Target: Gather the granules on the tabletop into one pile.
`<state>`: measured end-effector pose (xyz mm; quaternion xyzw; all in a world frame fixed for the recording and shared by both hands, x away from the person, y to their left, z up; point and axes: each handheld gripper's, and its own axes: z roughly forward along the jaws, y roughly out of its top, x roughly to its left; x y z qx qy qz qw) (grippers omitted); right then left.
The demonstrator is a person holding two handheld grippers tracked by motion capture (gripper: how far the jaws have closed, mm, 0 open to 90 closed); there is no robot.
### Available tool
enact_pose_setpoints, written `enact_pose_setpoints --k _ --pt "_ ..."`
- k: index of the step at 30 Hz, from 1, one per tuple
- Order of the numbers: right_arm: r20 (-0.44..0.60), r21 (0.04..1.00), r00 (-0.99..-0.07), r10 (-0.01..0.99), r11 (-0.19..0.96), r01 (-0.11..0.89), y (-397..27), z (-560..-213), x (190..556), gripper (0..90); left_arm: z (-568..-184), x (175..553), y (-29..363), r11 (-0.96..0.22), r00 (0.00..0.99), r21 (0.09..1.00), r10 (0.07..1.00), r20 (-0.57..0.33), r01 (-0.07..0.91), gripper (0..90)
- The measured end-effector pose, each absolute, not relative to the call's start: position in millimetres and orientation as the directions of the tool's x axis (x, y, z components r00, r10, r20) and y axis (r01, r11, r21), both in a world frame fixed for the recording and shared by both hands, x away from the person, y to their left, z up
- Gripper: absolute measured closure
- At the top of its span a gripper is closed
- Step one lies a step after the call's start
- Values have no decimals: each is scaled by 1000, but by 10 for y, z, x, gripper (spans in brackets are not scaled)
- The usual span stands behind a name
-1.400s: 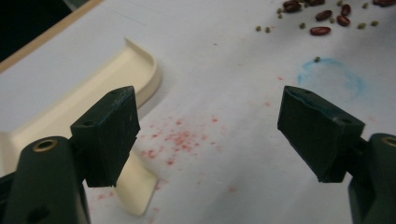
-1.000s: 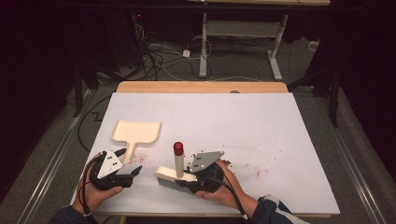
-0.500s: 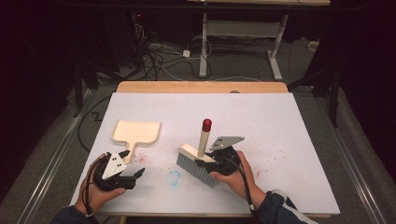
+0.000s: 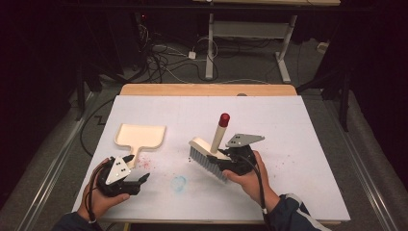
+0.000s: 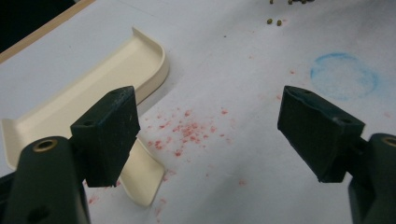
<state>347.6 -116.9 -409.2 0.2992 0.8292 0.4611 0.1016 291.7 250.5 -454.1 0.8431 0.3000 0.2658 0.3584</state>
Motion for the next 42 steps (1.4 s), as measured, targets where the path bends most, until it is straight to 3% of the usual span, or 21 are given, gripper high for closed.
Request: enact_pose_setpoints --k 6,12,26,34,42 --pt "140 829 -810 569 380 410 -817 -4204 3468 673 -4554 2929 2492 -566 681 760 695 231 320 198" --pt "167 809 -764 624 355 468 -651 -4382 3544 673 -4567 2935 2502 -565 682 758 696 225 326 198" --pt "244 761 -646 723 271 590 -1243 -4415 3593 669 -4579 2932 2462 -579 695 748 682 227 324 198" --pt "212 797 -679 703 278 536 -1414 -4185 3494 673 -4583 2935 2438 -584 703 742 676 219 330 198" --pt "77 850 -705 705 323 415 -1742 -3897 3383 673 -4579 2931 2443 -582 701 744 678 221 329 198"
